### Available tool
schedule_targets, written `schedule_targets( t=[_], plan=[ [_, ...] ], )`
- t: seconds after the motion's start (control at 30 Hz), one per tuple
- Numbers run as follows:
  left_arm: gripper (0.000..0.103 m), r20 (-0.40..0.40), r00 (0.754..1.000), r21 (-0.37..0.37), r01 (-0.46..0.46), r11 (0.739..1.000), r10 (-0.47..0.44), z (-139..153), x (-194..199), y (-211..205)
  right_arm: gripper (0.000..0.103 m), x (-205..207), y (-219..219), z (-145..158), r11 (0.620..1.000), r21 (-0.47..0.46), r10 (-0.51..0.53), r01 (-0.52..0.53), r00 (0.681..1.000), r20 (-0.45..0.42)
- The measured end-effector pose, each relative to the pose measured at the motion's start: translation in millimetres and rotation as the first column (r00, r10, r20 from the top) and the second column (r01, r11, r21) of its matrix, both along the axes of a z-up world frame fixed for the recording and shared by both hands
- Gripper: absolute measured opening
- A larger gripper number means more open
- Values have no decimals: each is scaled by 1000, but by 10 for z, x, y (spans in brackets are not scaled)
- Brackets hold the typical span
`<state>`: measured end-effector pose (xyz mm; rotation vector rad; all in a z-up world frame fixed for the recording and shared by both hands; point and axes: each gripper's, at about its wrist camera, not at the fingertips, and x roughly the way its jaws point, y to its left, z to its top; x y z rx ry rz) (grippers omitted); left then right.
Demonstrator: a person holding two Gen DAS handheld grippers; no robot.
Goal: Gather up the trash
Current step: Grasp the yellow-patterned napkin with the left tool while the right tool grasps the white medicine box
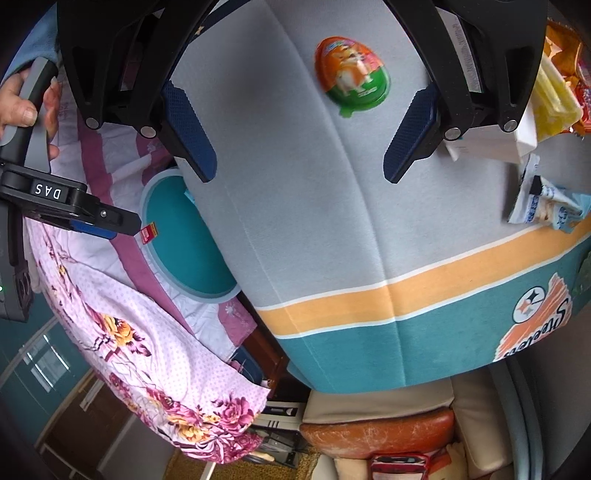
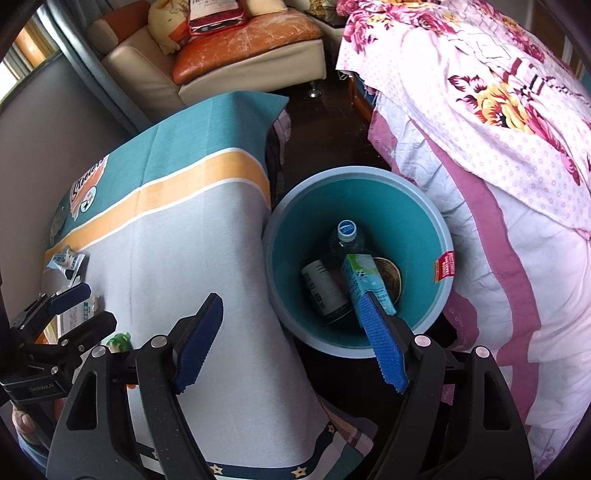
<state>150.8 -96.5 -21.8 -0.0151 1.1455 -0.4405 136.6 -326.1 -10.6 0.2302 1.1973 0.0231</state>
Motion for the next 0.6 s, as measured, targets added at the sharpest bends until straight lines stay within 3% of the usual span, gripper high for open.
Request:
schedule_targets(
  t=[0.37,0.6],
  plan=[
    [92,51,995,-19,-83,996,84,222,-441,923,76,-192,917,76,991,-6,137,-137,990,-21],
    [92,71,986,6,-153,988,152,160,-679,1682,76,-224,1683,60,967,8,256,-256,966,-39]
  ],
)
